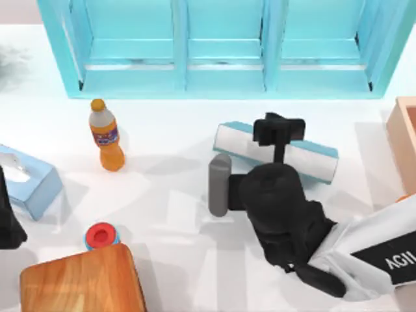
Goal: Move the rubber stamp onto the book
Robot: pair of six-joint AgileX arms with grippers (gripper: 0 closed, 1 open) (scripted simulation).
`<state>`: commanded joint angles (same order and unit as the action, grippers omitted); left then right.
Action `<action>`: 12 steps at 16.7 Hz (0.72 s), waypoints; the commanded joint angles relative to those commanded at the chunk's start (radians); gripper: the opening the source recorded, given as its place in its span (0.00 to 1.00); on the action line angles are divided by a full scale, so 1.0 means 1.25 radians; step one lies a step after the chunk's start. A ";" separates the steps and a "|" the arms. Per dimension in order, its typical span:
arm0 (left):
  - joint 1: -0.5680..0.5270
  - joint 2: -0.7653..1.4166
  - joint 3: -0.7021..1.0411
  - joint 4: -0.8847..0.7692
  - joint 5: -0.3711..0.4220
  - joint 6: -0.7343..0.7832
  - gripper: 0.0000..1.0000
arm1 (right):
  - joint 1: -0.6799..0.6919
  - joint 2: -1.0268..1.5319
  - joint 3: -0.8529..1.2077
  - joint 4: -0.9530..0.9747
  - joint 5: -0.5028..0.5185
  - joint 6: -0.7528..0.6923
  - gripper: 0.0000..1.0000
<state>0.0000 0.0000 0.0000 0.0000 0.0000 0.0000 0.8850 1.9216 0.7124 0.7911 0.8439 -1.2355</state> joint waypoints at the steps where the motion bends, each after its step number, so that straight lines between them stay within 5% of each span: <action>1: 0.000 0.000 0.000 0.000 0.000 0.000 1.00 | 0.000 0.000 0.000 0.000 0.000 0.000 1.00; 7: 0.000 0.000 0.000 0.000 0.000 0.000 1.00 | 0.078 -0.027 -0.031 -0.093 0.068 0.069 1.00; 12: 0.000 0.000 0.000 0.000 0.000 0.000 1.00 | 0.255 -0.124 -0.080 -0.355 0.211 0.296 1.00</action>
<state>0.0000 0.0000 0.0000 0.0000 0.0000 0.0000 1.2035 1.7671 0.6124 0.3478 1.1080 -0.8657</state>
